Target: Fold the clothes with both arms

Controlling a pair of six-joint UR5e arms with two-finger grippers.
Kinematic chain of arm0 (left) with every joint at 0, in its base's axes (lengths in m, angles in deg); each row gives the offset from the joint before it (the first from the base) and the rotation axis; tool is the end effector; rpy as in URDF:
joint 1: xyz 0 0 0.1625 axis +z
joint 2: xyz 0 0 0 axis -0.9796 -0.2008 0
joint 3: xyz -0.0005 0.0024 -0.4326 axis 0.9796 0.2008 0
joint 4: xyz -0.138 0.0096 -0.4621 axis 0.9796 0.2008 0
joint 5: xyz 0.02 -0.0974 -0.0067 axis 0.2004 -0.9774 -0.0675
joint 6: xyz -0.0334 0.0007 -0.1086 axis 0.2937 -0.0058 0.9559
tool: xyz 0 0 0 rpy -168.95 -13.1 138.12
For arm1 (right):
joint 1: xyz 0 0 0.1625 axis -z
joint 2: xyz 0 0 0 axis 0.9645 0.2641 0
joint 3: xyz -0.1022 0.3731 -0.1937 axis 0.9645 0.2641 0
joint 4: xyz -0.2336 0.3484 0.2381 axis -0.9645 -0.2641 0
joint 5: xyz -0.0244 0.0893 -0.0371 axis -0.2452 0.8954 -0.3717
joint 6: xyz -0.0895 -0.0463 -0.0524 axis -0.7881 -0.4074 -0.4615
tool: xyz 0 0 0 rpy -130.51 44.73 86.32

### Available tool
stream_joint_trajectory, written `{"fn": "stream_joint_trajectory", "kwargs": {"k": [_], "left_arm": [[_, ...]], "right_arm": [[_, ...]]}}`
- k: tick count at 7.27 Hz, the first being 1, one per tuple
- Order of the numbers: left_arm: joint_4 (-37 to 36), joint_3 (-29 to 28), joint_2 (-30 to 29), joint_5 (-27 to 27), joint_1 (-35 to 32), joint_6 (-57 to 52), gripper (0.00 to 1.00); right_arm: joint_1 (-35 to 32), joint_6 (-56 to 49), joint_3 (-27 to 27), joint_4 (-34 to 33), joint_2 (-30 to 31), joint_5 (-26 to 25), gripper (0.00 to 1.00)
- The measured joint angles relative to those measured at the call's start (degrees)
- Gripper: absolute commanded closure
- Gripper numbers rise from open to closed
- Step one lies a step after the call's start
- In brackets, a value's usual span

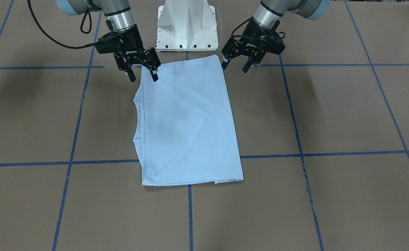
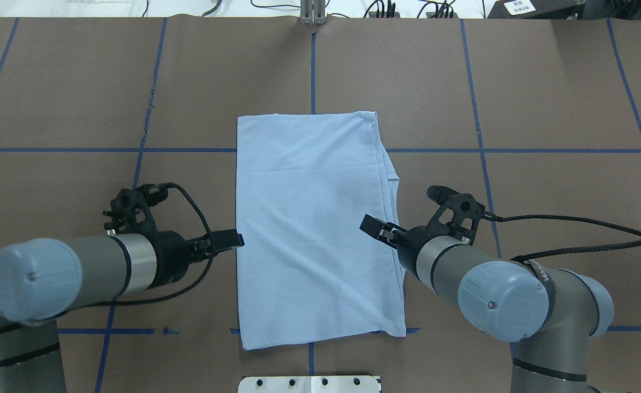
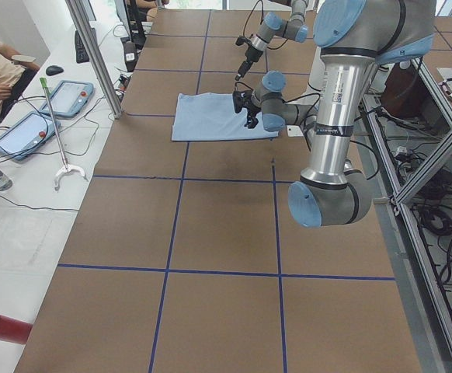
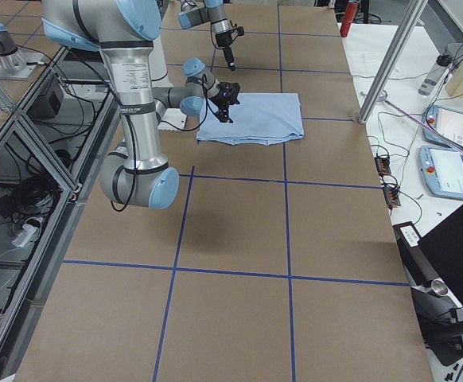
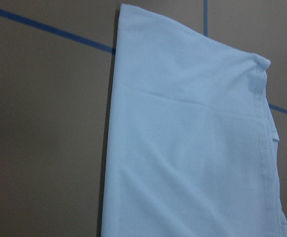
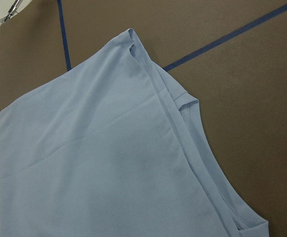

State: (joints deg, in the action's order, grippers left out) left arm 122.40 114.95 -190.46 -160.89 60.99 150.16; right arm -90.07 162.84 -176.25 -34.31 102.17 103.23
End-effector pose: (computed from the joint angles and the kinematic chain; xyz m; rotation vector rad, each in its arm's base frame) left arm 0.5074 -0.3040 0.2306 0.1474 1.2527 -0.4016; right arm -0.5240 -0.3160 0.2284 0.3098 -1.0700 0.5612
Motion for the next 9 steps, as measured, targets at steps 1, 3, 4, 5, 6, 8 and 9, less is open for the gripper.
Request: {"fn": "stream_joint_trajectory", "kwargs": {"k": [1,3,4,5,6,8,9], "left_arm": [[0.0,-0.5,-0.1,3.2,3.5,4.7,0.26],[-0.1,-3.6,-0.7,5.6,8.0,9.3,0.26],[-0.1,-5.3,-1.3,5.8,9.5,9.8,0.25],[-0.1,-6.4,-1.8,5.9,10.7,9.9,0.25],[-0.1,-6.8,-2.0,5.9,11.6,9.9,0.25],[-0.1,-6.9,-2.1,5.9,12.9,9.9,0.25],[-0.2,-7.1,-2.1,5.9,13.7,10.0,0.25]], "right_arm": [[-0.1,0.1,0.1,0.0,0.0,0.0,0.00],[-0.1,0.4,0.4,0.0,0.0,0.0,0.00],[-0.1,0.5,0.7,0.0,0.0,-0.1,0.00],[-0.1,0.6,0.8,0.0,0.0,-0.1,0.00],[-0.1,0.7,0.8,0.0,0.0,-0.1,0.00],[-0.1,0.7,0.9,0.0,0.0,-0.1,0.00],[-0.1,0.7,0.9,-0.1,0.1,-0.1,0.00]]}}
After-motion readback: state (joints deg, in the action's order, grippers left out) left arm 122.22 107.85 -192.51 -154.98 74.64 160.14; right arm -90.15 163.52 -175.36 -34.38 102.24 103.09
